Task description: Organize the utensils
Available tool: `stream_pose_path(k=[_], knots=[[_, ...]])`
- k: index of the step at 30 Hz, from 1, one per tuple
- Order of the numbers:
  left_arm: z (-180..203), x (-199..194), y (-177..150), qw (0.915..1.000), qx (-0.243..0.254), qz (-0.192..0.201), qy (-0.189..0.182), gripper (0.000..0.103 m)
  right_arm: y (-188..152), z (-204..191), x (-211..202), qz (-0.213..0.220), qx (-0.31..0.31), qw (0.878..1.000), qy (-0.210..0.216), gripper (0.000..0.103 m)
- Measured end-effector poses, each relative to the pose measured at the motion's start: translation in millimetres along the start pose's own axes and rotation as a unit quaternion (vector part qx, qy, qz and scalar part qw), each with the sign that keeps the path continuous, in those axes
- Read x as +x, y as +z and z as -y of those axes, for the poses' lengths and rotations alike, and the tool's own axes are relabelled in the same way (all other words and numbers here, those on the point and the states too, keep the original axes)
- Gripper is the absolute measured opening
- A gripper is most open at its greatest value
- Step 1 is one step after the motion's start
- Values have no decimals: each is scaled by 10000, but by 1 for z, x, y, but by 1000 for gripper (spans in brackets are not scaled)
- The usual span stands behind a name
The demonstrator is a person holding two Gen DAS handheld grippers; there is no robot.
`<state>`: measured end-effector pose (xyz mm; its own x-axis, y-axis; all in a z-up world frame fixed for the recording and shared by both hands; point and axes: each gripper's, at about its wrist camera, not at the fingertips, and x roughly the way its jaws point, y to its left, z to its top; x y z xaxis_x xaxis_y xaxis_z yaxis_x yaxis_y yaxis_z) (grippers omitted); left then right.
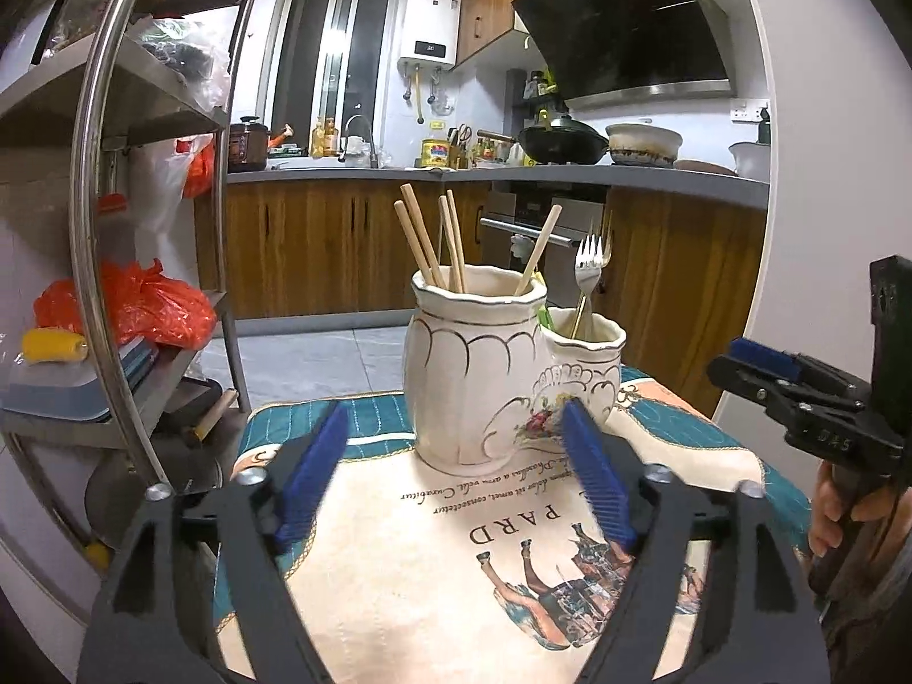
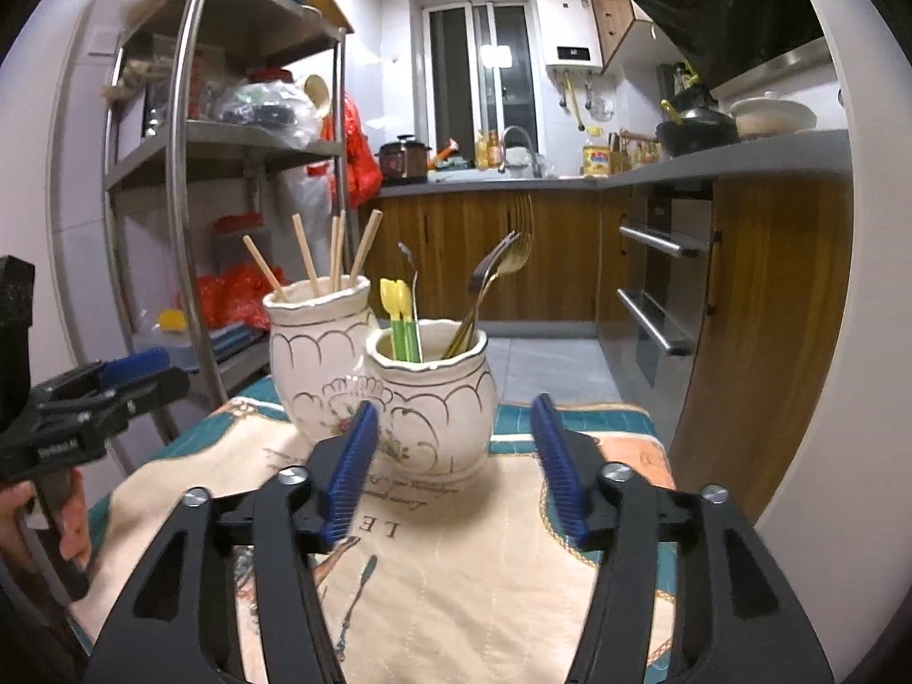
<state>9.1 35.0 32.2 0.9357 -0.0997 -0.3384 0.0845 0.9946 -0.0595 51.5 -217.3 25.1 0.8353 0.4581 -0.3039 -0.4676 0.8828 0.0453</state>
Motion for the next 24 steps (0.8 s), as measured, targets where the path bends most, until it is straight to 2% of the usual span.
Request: stream_pose_path(k=[1,4,7,12,24], knots=[[0,-1,0,10000,-9,43,-8,87,0,-2,-1,39,-33,10000,-9,74],[-1,-4,1,9999,-20,132,51,97,0,-8,-5,146,-191,9997,-20,87],[1,-4,1,9998,15,147,106,97,0,-7,-5,134,-175,9998,-24,94],[5,-5,0,9995,107,166,240,97,1,-6,-6,162,-210,9996,-15,95],[6,-5,0,9995,124,163,246,97,0,-7,-6,162,-209,9996,-16,95]])
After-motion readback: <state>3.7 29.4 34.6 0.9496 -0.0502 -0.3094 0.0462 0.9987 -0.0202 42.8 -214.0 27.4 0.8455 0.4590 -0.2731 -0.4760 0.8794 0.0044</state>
